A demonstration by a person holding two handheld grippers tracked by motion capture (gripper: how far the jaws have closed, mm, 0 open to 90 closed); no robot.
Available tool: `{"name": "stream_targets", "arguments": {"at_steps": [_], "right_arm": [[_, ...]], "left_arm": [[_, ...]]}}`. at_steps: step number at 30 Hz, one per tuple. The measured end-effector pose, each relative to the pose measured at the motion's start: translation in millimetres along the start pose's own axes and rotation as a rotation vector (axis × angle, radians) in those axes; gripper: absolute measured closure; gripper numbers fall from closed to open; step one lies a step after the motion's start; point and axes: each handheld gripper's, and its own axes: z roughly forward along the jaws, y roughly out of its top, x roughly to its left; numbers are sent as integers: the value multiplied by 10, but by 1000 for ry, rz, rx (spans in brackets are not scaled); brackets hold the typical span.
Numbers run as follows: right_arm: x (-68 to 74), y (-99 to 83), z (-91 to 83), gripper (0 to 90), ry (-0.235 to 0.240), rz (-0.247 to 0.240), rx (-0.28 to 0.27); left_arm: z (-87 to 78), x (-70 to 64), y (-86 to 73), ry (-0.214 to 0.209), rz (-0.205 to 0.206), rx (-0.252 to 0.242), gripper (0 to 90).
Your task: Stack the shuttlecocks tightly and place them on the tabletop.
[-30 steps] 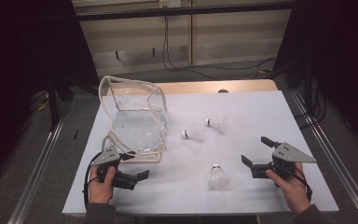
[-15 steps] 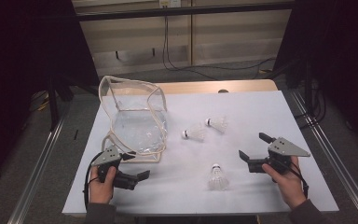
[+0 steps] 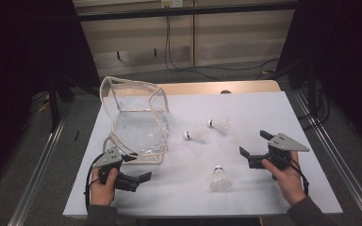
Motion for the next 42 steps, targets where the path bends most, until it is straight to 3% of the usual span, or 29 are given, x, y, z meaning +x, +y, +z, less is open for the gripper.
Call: {"name": "stream_targets", "arguments": {"at_steps": [19, 42], "right_arm": [[-28, 77, 160, 13, -8, 6, 47], [-72, 149, 354, 16, -23, 33, 62]], "left_arm": [[2, -2, 2, 3, 3, 4, 37], [13, -3, -1, 3, 3, 7, 38]]}}
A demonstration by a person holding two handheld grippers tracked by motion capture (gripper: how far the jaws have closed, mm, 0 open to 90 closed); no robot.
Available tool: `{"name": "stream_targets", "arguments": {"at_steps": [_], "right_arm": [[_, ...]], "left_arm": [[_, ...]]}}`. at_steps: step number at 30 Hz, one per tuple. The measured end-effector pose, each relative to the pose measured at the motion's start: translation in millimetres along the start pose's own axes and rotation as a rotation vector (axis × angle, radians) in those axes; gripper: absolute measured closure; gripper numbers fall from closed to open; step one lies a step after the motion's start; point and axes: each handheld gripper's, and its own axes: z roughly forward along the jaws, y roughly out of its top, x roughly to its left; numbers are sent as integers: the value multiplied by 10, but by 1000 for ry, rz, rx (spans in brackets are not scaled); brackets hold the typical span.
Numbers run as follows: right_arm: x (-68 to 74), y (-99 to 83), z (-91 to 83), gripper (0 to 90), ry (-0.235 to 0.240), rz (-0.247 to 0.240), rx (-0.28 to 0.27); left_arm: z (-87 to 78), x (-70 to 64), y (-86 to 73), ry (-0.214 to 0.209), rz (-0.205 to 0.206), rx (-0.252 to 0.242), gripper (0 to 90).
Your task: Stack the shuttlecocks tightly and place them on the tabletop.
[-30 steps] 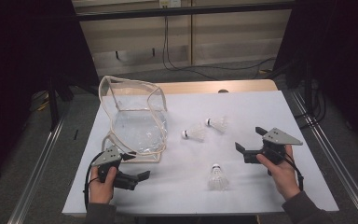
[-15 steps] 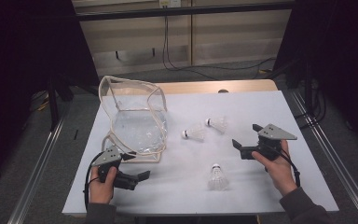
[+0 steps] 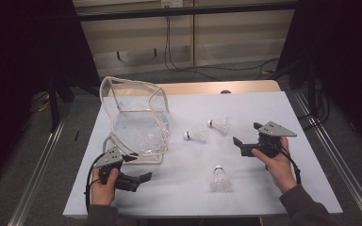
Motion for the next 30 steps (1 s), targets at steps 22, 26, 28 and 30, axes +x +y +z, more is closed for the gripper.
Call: {"name": "stream_targets", "arguments": {"at_steps": [22, 26, 28, 30], "right_arm": [[13, 67, 143, 21, 0, -5, 19], [17, 80, 170, 22, 0, -9, 17], [15, 72, 192, 25, -1, -11, 24], [18, 67, 209, 26, -4, -8, 30]], "left_arm": [[12, -2, 0, 0, 1, 1, 37], [12, -1, 1, 1, 2, 4, 37], [12, -2, 0, 0, 2, 3, 37], [12, -3, 1, -3, 3, 4, 37]]}}
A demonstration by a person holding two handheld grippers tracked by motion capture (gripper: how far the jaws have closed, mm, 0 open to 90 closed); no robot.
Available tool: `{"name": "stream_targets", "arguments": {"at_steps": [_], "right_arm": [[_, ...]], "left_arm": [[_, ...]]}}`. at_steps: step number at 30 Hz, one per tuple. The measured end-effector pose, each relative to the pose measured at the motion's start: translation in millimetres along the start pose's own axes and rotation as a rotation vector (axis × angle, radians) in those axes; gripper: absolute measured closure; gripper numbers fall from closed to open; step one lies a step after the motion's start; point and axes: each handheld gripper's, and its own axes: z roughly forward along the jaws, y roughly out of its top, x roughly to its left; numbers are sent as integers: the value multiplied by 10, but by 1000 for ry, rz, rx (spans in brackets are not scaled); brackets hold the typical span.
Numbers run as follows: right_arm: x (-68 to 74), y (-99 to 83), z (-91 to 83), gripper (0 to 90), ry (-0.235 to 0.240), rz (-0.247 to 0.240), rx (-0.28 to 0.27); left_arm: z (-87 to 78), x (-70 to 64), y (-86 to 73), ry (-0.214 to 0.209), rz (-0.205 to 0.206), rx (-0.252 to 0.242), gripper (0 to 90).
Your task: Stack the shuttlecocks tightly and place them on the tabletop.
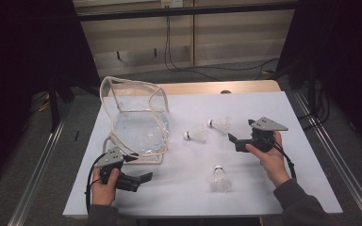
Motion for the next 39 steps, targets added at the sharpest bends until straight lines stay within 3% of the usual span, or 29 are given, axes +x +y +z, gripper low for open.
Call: {"name": "stream_targets", "arguments": {"at_steps": [15, 25, 39], "right_arm": [[10, 40, 101, 25, 22, -6, 32], [29, 100, 177, 75, 74, 32, 55], [-34, 120, 296, 88, 83, 88, 82]], "left_arm": [[13, -3, -4, -3, -1, 0, 37], [14, -6, -4, -3, -3, 1, 37], [9, 0, -2, -2, 1, -1, 38]]}}
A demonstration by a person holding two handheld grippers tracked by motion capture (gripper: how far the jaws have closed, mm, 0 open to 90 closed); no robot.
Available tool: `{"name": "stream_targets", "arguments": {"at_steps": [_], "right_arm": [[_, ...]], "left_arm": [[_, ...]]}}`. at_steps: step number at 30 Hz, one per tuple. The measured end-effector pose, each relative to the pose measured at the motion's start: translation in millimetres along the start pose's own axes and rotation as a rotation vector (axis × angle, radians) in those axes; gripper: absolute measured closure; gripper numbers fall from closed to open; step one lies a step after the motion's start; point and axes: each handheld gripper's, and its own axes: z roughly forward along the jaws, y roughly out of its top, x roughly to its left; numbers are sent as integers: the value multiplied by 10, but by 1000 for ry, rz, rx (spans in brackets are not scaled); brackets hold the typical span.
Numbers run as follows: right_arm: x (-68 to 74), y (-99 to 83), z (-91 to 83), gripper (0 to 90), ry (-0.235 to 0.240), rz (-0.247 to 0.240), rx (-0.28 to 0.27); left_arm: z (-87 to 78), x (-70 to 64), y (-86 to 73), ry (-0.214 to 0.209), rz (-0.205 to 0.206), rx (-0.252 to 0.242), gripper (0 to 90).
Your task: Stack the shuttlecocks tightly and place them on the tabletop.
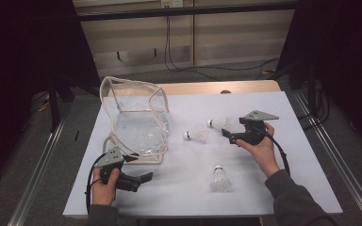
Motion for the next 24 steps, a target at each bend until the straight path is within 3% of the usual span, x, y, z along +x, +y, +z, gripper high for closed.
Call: {"name": "stream_targets", "arguments": {"at_steps": [24], "right_arm": [[14, 22, 158, 103, 0, -9, 19]], "left_arm": [[-6, -1, 1, -1, -7, -10, 38]]}}
